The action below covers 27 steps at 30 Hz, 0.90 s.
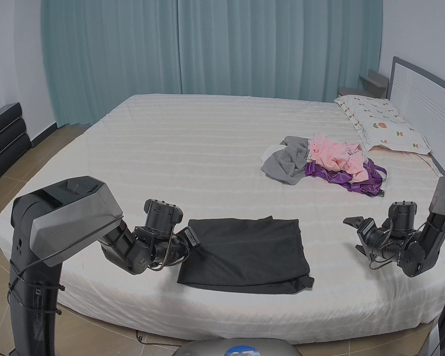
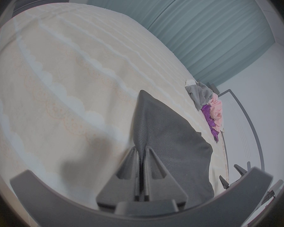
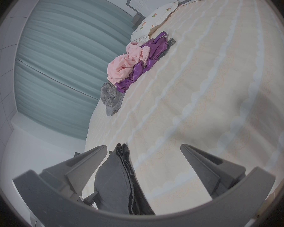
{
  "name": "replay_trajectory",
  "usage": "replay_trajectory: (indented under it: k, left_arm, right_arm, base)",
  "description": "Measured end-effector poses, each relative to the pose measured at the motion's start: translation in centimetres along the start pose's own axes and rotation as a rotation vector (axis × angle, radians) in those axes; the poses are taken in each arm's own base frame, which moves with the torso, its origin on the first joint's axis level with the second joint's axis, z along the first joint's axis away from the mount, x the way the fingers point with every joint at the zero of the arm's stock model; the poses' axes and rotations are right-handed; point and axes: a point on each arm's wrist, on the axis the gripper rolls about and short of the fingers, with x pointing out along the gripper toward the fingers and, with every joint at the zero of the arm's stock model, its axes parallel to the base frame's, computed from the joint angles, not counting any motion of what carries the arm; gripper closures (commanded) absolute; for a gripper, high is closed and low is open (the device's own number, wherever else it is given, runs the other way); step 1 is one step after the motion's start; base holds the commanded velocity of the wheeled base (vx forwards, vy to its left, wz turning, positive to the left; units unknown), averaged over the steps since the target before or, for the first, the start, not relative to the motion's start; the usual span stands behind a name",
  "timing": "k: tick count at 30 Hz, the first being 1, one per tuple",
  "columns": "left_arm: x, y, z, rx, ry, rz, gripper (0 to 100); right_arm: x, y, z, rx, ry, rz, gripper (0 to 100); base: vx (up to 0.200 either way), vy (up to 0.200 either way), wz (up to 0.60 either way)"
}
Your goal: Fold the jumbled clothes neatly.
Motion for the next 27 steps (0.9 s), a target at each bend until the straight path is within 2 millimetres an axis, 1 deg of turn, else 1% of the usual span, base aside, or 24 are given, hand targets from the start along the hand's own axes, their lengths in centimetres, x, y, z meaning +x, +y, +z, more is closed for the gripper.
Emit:
replay_trajectory:
  k: [13,27]
  left_arm:
    - [-0.8,-0.6,0.7,-0.005,-0.041,-0.003,100]
    - [-1.9,-0.6,1.5,-0.013,-0.057,-0.002,100]
  right_arm:
    - [0.0,-0.1,-0.1,0.001,0.002,-0.003,0]
    - [-0.3,0.2,-0.3,-0.005,0.01,0.003,0]
  base:
    - [0.0,0.2,0.0]
    - [0.0,0.2,0.0]
